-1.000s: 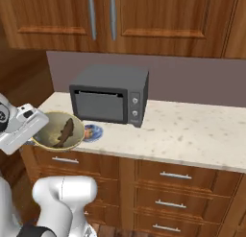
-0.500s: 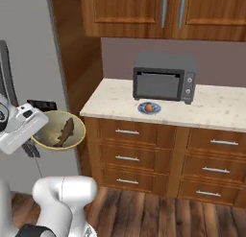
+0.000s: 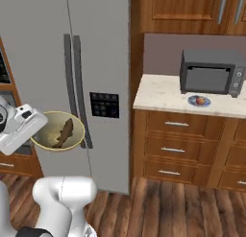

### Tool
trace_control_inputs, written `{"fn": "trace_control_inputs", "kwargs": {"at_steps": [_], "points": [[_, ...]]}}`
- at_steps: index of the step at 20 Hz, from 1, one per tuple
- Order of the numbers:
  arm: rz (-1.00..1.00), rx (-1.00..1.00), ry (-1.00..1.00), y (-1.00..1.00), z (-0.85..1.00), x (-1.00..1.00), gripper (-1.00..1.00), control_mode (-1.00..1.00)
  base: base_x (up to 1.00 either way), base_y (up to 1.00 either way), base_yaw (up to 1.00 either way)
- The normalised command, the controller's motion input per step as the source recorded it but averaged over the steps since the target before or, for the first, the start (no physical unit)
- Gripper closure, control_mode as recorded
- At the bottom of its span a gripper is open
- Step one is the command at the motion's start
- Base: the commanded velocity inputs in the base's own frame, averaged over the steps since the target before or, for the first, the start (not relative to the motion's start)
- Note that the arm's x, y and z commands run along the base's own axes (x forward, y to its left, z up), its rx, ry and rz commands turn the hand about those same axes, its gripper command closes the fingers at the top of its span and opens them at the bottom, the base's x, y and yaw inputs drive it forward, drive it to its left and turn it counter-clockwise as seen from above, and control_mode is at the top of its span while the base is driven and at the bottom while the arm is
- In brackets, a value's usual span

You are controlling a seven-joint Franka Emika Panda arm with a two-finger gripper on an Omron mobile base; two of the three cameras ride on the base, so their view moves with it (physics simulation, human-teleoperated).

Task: Remove the peach from the bowl and place it on the small plate. Then place the bowl with only the fish in the microwave, close the door, and press the start button to microwave the fish.

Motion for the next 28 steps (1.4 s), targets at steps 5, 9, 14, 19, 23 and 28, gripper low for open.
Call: {"fn": "trace_control_inputs", "kwargs": {"at_steps": [5, 9, 14, 19, 23, 28], "points": [[0.0, 0.0, 0.0, 0.0, 0.0, 0.0, 1.0, 1.0, 0.01, 1.0, -0.04], [0.0, 0.0, 0.0, 0.0, 0.0, 0.0, 1.0, 1.0, 0.07, 1.0, -0.03], [0.0, 0.0, 0.0, 0.0, 0.0, 0.0, 1.0, 1.0, 0.3, 0.9, 0.0], [0.0, 0.0, 0.0, 0.0, 0.0, 0.0, 1.0, 1.0, 0.46, 0.66, 0.0], [0.0, 0.0, 0.0, 0.0, 0.0, 0.0, 1.0, 1.0, 0.28, 0.93, 0.0], [0.0, 0.0, 0.0, 0.0, 0.0, 0.0, 1.0, 1.0, 0.56, 0.72, 0.0]]}}
